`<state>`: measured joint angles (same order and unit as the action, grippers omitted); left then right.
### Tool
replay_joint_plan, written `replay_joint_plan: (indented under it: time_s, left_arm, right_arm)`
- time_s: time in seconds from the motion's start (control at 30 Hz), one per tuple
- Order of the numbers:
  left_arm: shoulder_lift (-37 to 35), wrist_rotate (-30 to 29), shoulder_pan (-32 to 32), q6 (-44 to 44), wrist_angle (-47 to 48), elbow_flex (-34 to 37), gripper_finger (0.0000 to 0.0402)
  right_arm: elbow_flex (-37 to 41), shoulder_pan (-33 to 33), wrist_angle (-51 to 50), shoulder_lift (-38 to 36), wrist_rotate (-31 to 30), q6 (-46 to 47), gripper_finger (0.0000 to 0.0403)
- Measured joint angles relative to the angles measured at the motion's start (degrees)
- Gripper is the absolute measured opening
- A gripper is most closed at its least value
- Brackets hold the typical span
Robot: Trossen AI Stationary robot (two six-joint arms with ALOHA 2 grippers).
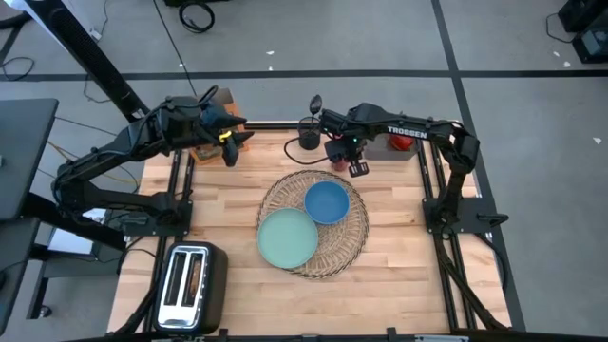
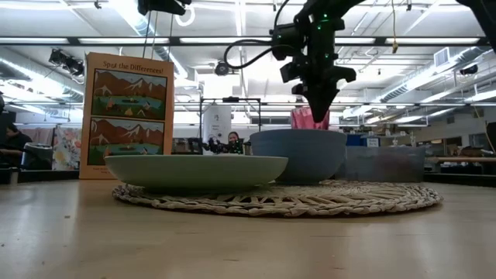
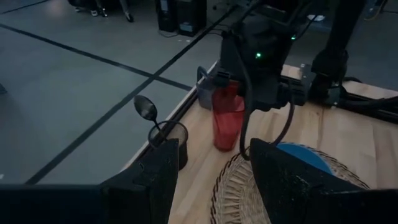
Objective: Arrange a breakfast setting
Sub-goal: Put the red glass to the top right of the brown table mat, then put the red apple on the brown table mat to the top of the light green plate
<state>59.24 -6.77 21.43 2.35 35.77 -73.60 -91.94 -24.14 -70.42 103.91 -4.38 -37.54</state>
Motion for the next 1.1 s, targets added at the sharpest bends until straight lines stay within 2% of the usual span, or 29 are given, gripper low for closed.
replay_joint_plan:
  time_s: [0.57,0.77,0.9,1.1]
  left_arm:
    - [0.0,-0.1,0.0,1.6,0.0,0.0,0.0204]
    - [0.0,-0.1,0.0,1.6,-1.1,0.0,0.0204]
    - [0.0,0.0,0.0,1.6,-1.9,0.0,0.0204]
    - [0.0,0.0,-1.1,1.5,-3.6,0.0,0.0204]
  right_arm:
    - [0.0,0.0,0.0,-0.6,-1.1,0.2,0.0109]
    - [0.0,0.4,-0.1,-2.7,-0.6,0.9,0.0125]
    - [0.0,0.4,1.6,-5.1,-0.2,6.1,0.0128]
    - [0.0,-1.6,6.0,-11.4,4.6,18.7,0.0128]
